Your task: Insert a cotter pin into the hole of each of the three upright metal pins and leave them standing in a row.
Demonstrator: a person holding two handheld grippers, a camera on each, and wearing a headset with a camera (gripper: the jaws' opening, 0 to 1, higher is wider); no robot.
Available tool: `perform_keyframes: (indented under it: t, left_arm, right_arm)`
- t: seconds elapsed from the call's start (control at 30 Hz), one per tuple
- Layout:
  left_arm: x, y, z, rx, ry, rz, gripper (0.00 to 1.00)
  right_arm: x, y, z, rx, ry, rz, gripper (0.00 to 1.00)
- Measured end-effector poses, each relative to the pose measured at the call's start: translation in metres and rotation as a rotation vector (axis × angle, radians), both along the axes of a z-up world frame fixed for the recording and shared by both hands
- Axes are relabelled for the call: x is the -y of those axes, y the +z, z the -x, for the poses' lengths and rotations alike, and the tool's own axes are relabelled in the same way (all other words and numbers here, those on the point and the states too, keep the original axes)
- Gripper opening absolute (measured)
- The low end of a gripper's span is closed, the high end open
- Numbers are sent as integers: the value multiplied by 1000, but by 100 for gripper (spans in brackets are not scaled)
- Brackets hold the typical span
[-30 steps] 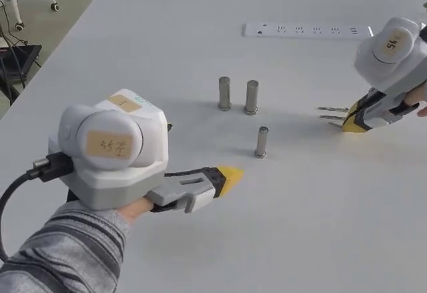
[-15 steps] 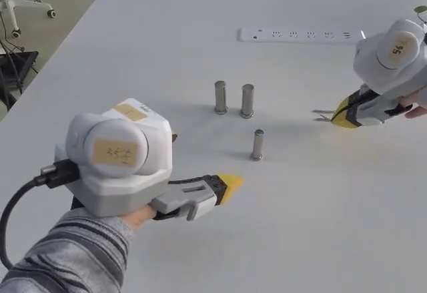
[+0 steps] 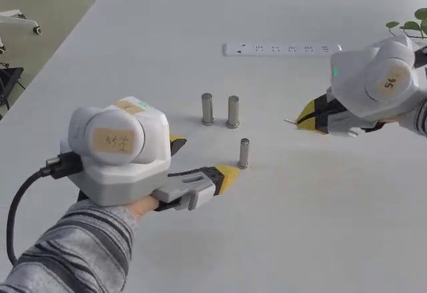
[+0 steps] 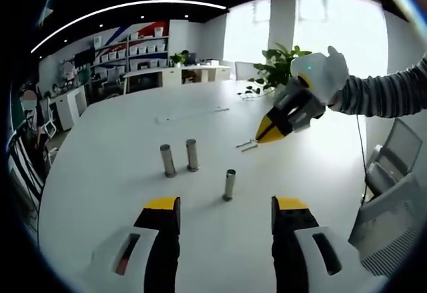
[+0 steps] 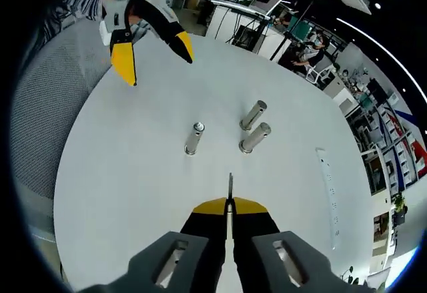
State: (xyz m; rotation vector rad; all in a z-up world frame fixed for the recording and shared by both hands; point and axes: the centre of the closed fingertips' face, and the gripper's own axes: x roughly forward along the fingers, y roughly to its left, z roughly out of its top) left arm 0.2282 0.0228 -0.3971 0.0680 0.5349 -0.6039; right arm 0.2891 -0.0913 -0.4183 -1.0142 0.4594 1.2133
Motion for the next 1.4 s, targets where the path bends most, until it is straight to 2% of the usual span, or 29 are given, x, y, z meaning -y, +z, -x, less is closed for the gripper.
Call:
perform_keyframes:
  t: [0.07,0.23,0.33,0.5,0.67,0.83,0.93,1.1,1.2,1.3,1.4]
  left_arm:
    - [5,2,-1,-5,-6,24,48]
    - [16,9,-3,-16,-21,90,41]
    - [23,14,-1,-32,-30,147,37]
    - [33,23,2,-65,-43,247,28]
    - [42,30,7,-86,-59,308,22]
    - [47,35,9,-89,-67,341,15]
    - [50,39,10,-97,-67,376,10]
    - [48,43,8,-94,-56,415,2]
    - [47,42,7,-101,-48,416,0]
    - [47,43,7,-105,-45,439,0]
    - [48,43,7,-112,-45,444,0]
  right_arm:
    - [-6,5,5,33,22,-8,0]
    - [-18,16,20,72,71,-23,0]
    - [-25,22,29,111,114,-18,0]
    - [-35,30,44,151,176,-7,0]
    - [-46,38,58,177,222,-14,0]
    - [-55,44,67,197,252,-25,0]
    - [-60,48,69,210,261,-35,0]
    - [-65,53,72,213,255,-57,0]
    - [-66,56,72,208,238,-84,0]
    - [-67,57,72,207,229,-88,0]
    - [-68,58,72,204,218,-97,0]
